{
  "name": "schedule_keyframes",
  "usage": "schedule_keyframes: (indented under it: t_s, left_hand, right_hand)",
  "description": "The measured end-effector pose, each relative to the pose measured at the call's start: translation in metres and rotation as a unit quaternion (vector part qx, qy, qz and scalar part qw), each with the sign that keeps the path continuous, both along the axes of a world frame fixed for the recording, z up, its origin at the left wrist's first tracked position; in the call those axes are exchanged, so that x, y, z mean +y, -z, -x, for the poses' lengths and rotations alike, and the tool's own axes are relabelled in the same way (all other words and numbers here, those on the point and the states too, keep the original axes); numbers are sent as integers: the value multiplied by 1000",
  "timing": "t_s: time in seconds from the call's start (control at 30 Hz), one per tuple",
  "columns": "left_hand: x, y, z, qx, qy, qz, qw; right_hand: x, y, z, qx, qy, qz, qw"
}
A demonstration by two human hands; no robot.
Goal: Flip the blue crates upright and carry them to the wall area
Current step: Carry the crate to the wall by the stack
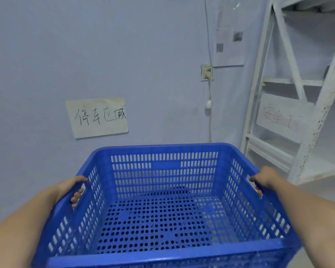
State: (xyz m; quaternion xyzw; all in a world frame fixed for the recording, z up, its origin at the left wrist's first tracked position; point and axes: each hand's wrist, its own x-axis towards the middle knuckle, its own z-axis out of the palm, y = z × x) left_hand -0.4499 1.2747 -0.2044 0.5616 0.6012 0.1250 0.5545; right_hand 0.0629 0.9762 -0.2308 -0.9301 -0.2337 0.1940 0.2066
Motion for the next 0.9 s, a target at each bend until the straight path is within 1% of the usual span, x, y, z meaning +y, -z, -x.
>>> schedule_keyframes:
  t_s: [0.2,0.37,0.53,0.73,0.9]
  left_hand:
    - [21,43,21,38,-45,14,998]
    - [40,60,3,57,-78,16,995]
    - [60,81,-21,98,-113,33,988]
    - [70,115,-34,78,-191,38,978]
    - [93,132,-37,72,-230,7,971]
  right_hand:
    - [64,29,3,8,-25,17,1000]
    - [110,57,-20,20,-47,31,998]
    - [157,88,-47,52,-64,17,996]
    - [202,117,-60,62,-75,-8,995]
    - [230,125,-60,64,-73,-16,995]
